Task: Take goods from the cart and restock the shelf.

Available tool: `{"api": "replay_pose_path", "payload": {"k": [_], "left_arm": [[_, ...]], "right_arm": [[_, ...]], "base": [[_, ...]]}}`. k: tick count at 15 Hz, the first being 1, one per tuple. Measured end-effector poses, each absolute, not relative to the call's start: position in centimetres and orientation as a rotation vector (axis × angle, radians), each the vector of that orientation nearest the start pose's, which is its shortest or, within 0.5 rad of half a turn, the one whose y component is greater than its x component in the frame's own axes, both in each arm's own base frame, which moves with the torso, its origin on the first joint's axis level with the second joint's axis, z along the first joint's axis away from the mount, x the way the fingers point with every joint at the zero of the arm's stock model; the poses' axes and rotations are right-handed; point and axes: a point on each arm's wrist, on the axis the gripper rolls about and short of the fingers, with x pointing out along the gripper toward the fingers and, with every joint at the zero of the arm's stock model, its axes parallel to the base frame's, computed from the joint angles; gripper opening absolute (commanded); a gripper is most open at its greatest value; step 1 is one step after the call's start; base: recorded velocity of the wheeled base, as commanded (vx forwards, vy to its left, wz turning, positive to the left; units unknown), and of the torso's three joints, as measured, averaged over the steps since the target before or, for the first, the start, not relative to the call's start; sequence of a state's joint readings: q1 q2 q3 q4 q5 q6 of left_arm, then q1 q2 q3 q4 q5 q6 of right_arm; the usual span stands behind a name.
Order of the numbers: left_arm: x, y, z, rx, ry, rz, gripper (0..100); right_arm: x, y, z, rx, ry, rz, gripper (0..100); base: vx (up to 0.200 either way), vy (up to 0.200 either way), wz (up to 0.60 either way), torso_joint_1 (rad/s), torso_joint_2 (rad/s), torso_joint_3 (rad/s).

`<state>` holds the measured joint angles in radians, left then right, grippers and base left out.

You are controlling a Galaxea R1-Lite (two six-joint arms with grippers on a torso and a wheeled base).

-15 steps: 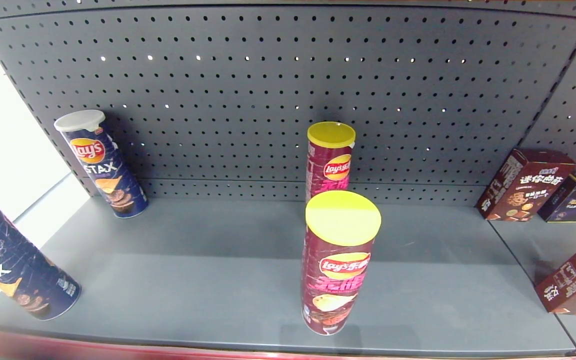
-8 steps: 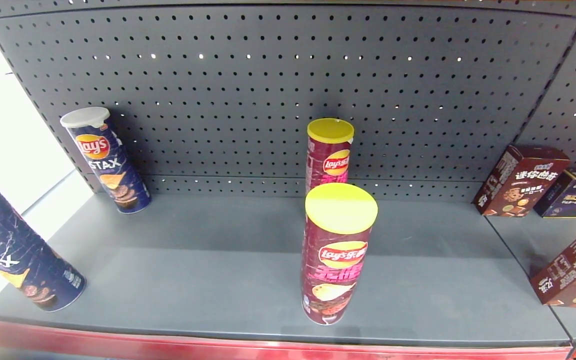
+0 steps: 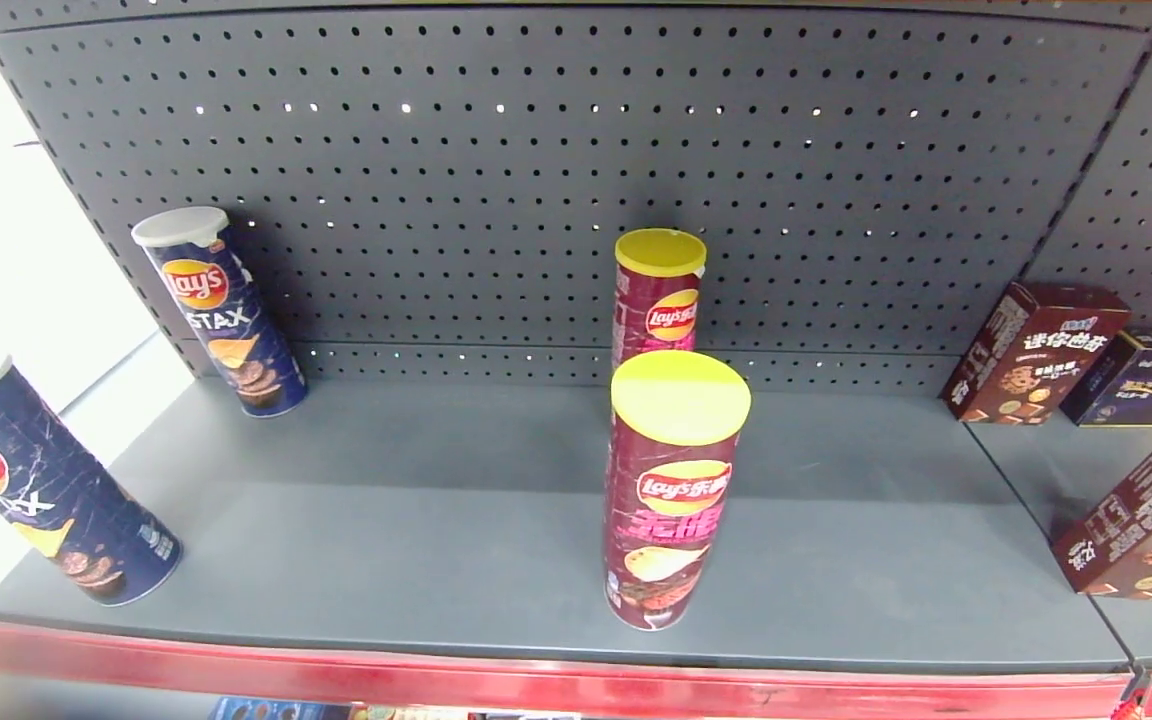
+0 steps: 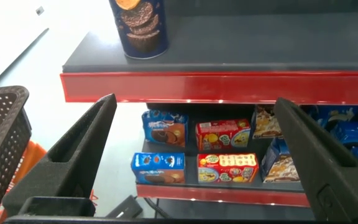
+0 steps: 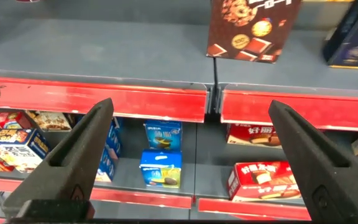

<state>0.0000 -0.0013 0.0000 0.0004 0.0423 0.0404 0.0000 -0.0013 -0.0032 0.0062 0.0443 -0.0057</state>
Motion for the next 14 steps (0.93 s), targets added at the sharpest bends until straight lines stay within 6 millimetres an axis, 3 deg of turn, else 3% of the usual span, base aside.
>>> {"api": "replay_pose_path", "payload": {"k": [14], "left_arm": [[-2.29,0.10,7.55,0.038,0.000,0.044,100]], "right_arm": [[-2.32,0.10,7.57,-0.005,0.002,0.044,100]], "base": [[0.000,0.000,0.00,0.000,0.00,0.000]]}}
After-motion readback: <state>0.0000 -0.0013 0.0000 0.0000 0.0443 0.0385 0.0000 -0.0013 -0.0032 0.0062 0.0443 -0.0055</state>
